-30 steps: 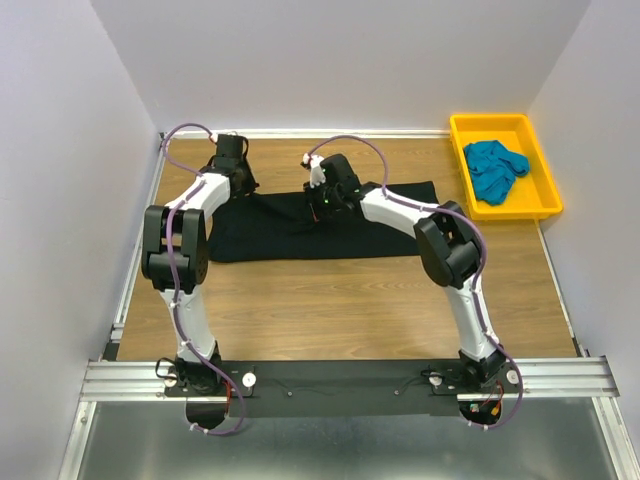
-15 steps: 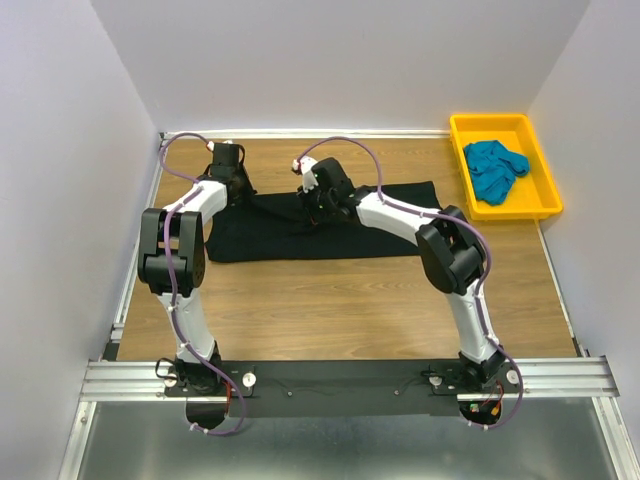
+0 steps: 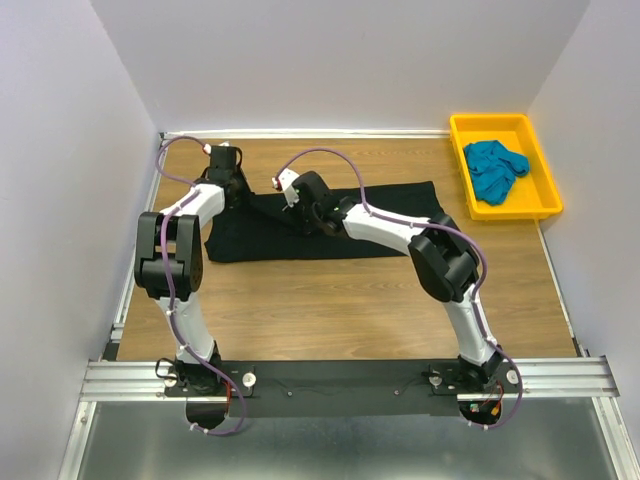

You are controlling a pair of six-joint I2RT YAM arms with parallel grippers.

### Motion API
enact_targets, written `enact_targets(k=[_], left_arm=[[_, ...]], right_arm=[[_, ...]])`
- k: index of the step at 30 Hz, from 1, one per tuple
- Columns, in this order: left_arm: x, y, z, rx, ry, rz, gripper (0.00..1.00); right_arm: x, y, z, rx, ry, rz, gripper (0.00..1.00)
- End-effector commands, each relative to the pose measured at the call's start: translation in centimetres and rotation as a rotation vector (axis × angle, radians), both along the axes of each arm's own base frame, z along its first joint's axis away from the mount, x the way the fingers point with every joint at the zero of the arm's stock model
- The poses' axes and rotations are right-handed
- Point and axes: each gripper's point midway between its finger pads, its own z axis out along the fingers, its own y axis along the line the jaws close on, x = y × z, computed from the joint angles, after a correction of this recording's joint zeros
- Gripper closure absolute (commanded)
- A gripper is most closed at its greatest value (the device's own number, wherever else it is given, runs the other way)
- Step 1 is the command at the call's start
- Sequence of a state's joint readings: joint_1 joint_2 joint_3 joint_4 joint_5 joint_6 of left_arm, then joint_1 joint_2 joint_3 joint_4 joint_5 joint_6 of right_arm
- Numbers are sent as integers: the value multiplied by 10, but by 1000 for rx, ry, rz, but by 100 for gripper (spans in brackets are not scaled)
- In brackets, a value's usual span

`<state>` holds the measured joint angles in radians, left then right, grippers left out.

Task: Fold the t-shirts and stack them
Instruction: Fold the tshirt

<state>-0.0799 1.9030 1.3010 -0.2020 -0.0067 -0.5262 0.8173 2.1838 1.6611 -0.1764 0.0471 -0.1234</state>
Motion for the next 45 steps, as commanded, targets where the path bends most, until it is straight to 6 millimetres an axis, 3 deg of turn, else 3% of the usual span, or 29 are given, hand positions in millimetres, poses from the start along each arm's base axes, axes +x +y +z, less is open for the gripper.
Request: enact_targets(k=[1,8,14,21,26,27,31,33,38,42,44,45], left_arm=[[1,4,15,-18,-44,24,100],[-3,7,20,-14,-55,37,100],[-12,6,9,-22,-34,39,100],[-20,7,3,-26,-37,48,97],[-27,9,8,-24,-51,60,68],[-29,10,9,-21,-53,63,54],[-34,12,23,-14,-82,69,34],[-36,13,34,-11,-103,64,34],[-47,11,48,14,-117,37,35],[-60,3,45,21,-96,12,50],[-66,-1,38,15,-83,-5,66],[-67,-5,34,13,-77,-17,69]], right_arm=[[4,-9,23,-70,-102,-28,96],[-20,0,13,-82,-76,64,92],[-41,2,-4,-78,-17,117,90],[-58,12,-4,-17,54,169,85],[-71,17,-2,30,106,195,77],[-73,18,0,39,112,198,70],[-80,21,11,81,139,206,55],[-82,21,20,103,143,203,48],[-76,15,31,127,140,146,48],[-69,7,29,179,213,107,57],[-70,6,25,214,273,107,62],[-70,5,17,214,302,105,67]])
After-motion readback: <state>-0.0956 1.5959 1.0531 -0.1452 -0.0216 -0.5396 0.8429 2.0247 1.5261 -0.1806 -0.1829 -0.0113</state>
